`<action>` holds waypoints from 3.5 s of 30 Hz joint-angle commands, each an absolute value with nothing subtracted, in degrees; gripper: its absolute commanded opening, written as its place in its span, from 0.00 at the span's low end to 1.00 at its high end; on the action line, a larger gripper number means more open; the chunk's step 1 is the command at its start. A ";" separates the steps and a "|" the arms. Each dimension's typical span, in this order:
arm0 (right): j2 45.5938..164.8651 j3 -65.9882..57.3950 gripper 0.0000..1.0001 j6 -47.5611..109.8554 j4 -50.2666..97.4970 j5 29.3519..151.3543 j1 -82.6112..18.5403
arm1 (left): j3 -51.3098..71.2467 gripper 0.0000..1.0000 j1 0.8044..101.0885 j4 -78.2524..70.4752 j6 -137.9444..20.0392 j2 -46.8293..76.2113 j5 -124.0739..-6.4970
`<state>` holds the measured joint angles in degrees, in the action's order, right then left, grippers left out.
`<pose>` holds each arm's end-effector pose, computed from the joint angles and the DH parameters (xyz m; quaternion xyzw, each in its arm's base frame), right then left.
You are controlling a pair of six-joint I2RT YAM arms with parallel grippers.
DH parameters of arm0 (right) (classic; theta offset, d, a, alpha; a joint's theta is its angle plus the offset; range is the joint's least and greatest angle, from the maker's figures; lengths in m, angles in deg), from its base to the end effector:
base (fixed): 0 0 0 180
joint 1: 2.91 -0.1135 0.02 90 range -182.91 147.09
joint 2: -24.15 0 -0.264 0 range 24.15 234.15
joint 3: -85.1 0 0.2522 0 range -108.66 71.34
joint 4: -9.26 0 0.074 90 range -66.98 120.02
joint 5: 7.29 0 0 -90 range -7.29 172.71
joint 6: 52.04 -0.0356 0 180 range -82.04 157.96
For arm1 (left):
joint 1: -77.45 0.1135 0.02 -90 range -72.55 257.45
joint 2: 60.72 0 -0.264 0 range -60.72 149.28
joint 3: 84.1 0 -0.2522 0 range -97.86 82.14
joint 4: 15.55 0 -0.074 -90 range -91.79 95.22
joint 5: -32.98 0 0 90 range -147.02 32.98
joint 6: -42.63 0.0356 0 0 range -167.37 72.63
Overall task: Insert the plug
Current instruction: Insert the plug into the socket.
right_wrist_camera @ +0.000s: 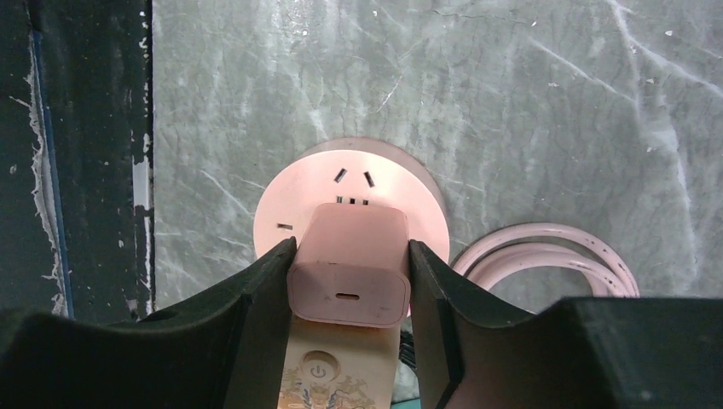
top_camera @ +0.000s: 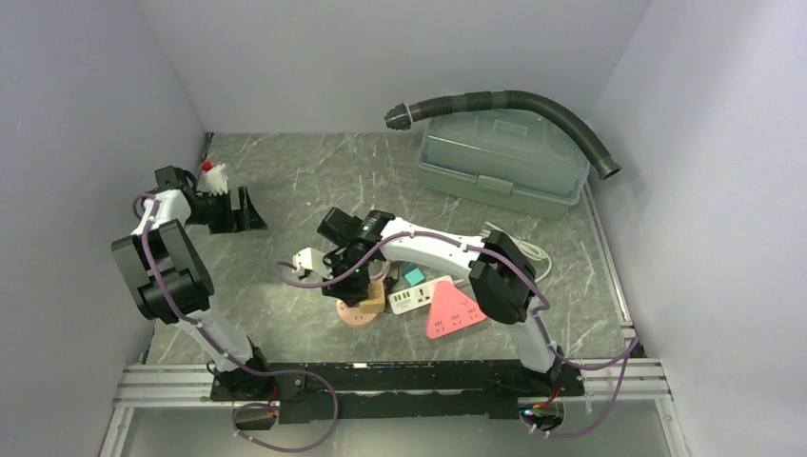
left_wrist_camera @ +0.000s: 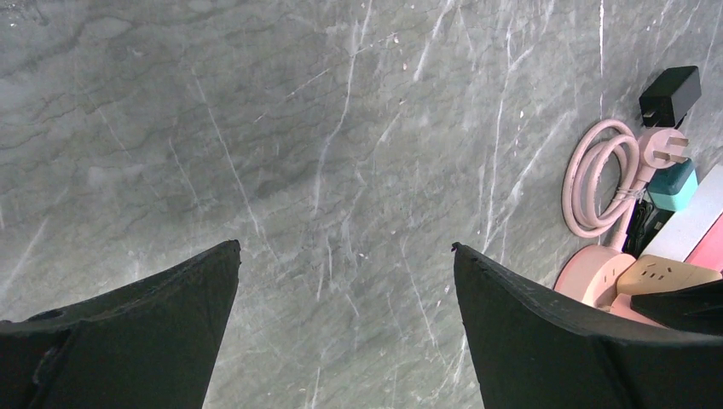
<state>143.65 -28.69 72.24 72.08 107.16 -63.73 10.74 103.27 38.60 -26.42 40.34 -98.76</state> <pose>0.2016 0.3913 0.2192 -0.7351 0.6190 0.2443 0.1294 0.3231 0.1300 0.2090 0.0226 0.9221 -0.2578 0.2878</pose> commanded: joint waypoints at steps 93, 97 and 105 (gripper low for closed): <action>143.67 -26.30 0.00 64.66 73.79 99.62 -67.24 | 9.23 1.00 105.02 39.30 -24.67 40.75 -102.49; 144.14 -27.47 0.00 64.81 75.45 98.87 -67.24 | 9.20 1.00 105.04 39.09 -24.82 40.88 -102.77; 145.18 -29.65 0.00 64.24 77.51 97.49 -67.24 | 8.75 1.00 105.12 39.44 -24.61 40.71 -102.60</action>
<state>143.61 -28.14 64.59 72.01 99.42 -66.87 10.37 104.71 39.25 -25.79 40.49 -100.75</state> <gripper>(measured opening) 0.499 0.996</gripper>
